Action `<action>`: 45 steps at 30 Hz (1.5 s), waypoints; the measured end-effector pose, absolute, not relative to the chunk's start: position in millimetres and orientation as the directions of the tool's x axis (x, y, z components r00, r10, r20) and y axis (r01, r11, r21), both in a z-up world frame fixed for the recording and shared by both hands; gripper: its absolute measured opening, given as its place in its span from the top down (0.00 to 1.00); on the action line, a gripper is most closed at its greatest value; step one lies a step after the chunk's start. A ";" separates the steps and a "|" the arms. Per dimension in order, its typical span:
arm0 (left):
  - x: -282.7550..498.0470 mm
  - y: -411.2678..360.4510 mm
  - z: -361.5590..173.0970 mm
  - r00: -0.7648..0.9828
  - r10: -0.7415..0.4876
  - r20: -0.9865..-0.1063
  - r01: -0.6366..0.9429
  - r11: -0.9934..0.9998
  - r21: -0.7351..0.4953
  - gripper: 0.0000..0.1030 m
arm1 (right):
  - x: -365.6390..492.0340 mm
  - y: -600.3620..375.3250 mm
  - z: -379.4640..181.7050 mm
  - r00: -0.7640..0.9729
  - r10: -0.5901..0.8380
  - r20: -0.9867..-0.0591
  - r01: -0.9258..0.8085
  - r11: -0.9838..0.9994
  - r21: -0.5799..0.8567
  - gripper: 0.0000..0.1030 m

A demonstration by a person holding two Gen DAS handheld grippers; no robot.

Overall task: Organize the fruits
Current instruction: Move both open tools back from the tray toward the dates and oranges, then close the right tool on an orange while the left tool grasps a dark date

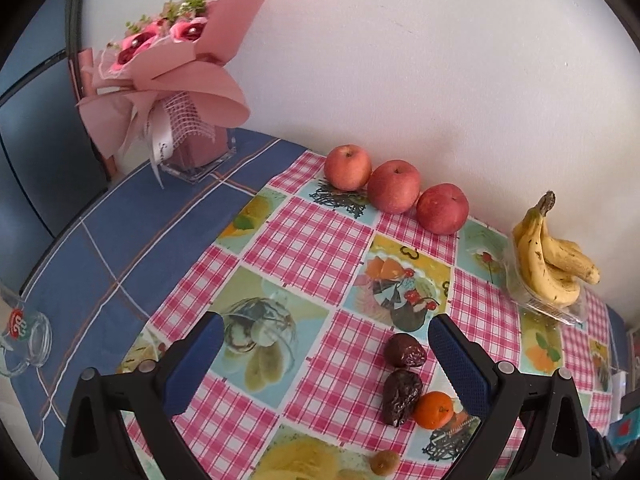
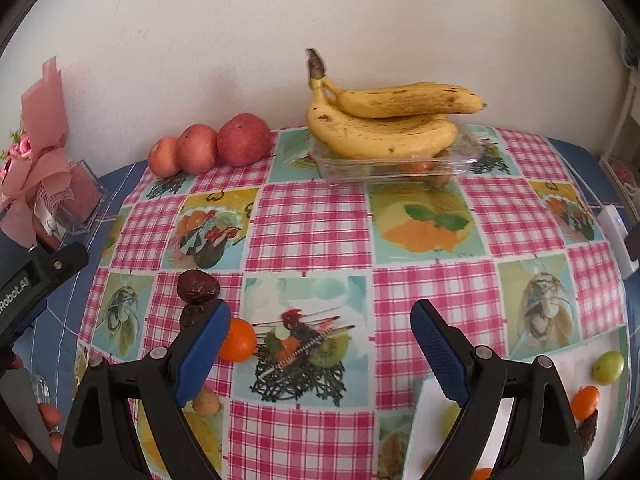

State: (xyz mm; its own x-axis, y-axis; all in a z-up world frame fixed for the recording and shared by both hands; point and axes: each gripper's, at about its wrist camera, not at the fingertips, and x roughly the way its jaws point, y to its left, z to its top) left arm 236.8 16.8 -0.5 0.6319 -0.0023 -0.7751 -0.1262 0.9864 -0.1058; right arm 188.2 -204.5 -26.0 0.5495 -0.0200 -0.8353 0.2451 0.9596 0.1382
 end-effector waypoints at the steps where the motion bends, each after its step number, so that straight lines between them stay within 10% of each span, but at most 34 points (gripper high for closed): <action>1: 238.6 15.2 -2.1 0.628 -0.003 -0.778 -0.122 0.987 -0.103 0.00 | 190.0 -202.7 -27.6 0.549 -0.018 -0.836 0.238 0.962 0.136 0.11; 27: 255.1 47.7 -72.3 0.466 -0.040 -0.884 -0.246 0.954 -0.173 0.01 | 211.3 -155.4 -82.9 0.472 0.070 -0.879 0.141 0.978 0.154 0.13; 45: 253.2 45.6 -62.0 0.486 -0.079 -0.871 -0.235 0.947 -0.217 0.01 | 212.3 -142.3 -92.3 0.468 0.139 -0.873 0.100 0.973 0.209 0.51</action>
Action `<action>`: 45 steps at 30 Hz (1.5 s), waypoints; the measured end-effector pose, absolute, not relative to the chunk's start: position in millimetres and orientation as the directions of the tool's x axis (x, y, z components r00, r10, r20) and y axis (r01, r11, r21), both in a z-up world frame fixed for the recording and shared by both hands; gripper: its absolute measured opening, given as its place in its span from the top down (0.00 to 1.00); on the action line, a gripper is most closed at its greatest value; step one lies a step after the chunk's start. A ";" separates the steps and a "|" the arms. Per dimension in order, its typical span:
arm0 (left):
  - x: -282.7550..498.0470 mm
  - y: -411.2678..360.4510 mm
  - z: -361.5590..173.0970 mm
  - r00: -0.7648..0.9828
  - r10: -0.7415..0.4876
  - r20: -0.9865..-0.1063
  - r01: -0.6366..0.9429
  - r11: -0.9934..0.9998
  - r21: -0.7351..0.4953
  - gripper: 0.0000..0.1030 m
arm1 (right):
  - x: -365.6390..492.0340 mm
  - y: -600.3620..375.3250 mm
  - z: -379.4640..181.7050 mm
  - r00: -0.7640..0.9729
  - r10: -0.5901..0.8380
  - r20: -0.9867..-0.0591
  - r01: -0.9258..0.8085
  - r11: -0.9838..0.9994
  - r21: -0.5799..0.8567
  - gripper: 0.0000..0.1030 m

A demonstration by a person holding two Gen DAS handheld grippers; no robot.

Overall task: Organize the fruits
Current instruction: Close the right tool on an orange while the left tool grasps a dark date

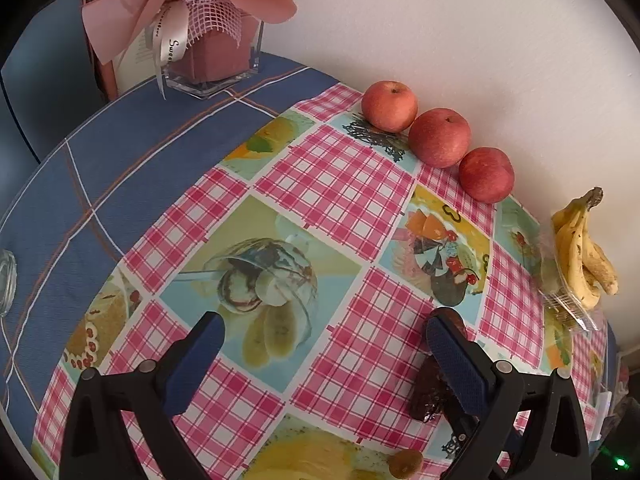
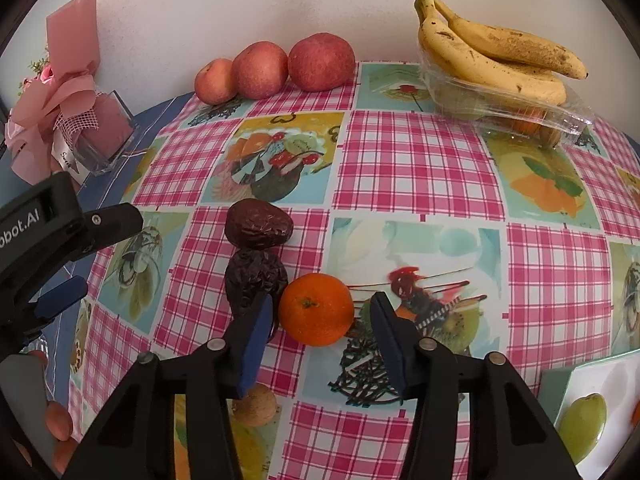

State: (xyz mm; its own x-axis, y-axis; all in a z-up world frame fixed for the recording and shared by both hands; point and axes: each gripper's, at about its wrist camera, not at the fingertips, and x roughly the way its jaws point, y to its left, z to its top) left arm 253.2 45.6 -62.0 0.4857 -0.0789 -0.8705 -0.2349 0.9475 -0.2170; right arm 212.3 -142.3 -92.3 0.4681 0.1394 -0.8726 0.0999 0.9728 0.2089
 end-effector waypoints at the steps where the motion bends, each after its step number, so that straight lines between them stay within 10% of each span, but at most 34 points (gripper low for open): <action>1: 253.1 45.2 -61.8 0.486 -0.082 -0.870 -0.234 0.947 -0.220 0.01 | 212.3 -142.2 -92.5 0.467 0.143 -0.872 0.100 0.972 0.212 0.53; 23: 251.8 20.3 -61.7 0.464 -0.161 -0.871 -0.161 0.952 -0.262 0.02 | 202.8 -186.8 -74.6 0.506 0.095 -0.857 0.219 0.947 0.234 0.61; 45: 250.5 -39.7 -91.2 0.335 -0.255 -0.907 0.021 0.964 -0.264 0.52 | 174.7 -256.7 -25.7 0.601 -0.022 -0.799 0.341 0.911 0.231 0.61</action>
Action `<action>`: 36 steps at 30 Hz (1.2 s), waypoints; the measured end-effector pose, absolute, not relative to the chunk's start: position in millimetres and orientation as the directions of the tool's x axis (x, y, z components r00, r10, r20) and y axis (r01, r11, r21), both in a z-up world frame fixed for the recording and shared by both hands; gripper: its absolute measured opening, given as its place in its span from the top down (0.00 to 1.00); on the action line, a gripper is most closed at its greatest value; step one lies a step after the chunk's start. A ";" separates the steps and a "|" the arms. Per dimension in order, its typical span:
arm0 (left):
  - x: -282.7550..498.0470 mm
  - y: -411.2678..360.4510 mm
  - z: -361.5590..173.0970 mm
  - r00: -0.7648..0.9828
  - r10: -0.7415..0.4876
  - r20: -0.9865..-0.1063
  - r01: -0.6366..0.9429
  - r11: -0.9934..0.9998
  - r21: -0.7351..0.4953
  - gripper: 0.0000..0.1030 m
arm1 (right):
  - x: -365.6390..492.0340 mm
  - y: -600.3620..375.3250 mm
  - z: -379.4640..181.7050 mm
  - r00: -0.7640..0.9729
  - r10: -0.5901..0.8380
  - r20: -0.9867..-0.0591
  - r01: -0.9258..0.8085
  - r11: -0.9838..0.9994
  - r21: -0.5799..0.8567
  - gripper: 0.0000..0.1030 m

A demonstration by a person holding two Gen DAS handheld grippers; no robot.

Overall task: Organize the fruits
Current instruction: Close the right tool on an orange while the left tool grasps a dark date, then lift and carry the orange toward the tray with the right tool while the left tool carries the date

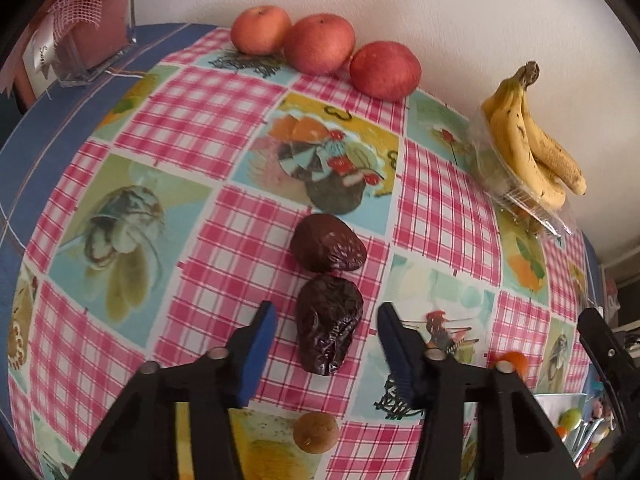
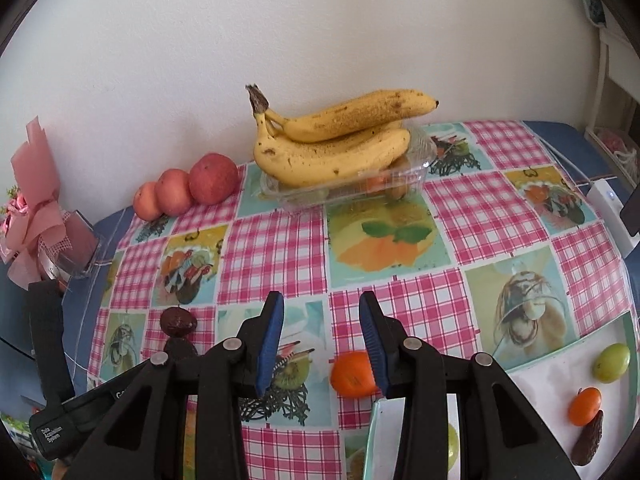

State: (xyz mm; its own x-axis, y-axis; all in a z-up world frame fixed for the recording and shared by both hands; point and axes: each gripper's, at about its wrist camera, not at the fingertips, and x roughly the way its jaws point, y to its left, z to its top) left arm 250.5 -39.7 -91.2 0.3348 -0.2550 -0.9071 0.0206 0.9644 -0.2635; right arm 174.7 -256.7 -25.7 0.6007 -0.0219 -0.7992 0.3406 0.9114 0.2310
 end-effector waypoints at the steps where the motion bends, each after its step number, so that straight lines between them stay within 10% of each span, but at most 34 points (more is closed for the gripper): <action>1: 250.4 -40.6 -92.4 0.331 -0.258 -0.908 0.023 0.964 -0.265 0.61 | 175.4 -257.0 -28.9 0.590 -0.021 -0.807 0.342 0.912 0.226 0.61; 36: 251.9 -34.8 -88.8 0.351 -0.276 -0.895 -0.001 0.955 -0.295 0.65 | 187.2 -242.4 -84.9 0.386 -0.053 -0.921 0.287 0.956 0.065 0.60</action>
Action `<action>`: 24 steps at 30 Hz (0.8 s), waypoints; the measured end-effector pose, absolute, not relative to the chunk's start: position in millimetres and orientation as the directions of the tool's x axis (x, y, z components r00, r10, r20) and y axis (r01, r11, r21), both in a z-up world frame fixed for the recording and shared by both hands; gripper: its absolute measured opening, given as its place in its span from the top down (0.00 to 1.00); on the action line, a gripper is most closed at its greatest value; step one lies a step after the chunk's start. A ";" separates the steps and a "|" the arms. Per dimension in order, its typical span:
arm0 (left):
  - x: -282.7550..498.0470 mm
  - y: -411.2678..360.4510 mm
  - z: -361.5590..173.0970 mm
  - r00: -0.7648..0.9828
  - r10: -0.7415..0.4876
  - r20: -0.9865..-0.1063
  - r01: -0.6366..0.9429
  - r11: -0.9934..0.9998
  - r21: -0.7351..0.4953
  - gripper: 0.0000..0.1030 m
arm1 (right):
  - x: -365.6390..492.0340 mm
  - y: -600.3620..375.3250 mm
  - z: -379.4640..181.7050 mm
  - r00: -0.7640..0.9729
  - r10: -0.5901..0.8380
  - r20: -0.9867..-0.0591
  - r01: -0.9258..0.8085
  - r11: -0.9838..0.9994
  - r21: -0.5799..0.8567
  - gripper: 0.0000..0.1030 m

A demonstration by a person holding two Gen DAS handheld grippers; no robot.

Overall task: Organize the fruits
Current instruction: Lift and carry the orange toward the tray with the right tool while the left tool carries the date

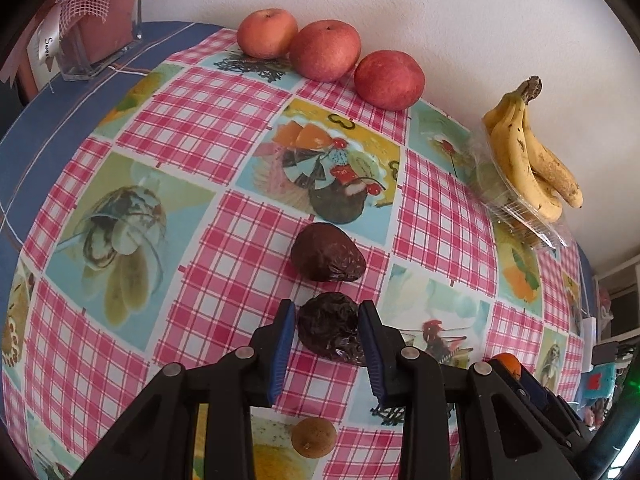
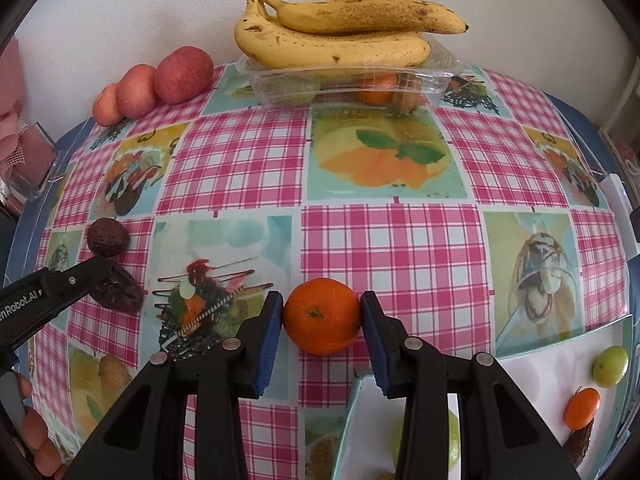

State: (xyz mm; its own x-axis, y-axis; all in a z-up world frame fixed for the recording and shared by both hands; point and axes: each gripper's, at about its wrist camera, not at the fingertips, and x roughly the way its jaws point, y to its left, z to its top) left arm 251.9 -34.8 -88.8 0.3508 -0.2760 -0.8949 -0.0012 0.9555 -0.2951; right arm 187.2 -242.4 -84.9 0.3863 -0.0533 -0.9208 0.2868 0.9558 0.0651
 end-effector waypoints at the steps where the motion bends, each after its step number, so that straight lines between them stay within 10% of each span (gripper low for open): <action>1: 252.0 -35.7 -89.8 0.346 -0.278 -0.896 -0.001 0.955 -0.297 0.64 | 187.2 -241.9 -83.7 0.392 -0.052 -0.919 0.287 0.956 0.068 0.60; 24: 249.4 -40.8 -72.4 0.382 -0.353 -0.854 0.011 0.926 -0.377 0.64 | 178.5 -243.7 -45.7 0.489 -0.057 -0.871 0.288 0.953 0.099 0.60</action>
State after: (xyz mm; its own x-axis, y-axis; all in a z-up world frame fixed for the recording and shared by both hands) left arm 249.4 -40.8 -72.4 0.3825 -0.3526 -0.8540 0.0112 0.9260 -0.3773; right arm 178.5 -243.7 -45.7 0.4887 -0.0575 -0.8705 0.2877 0.9526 0.0986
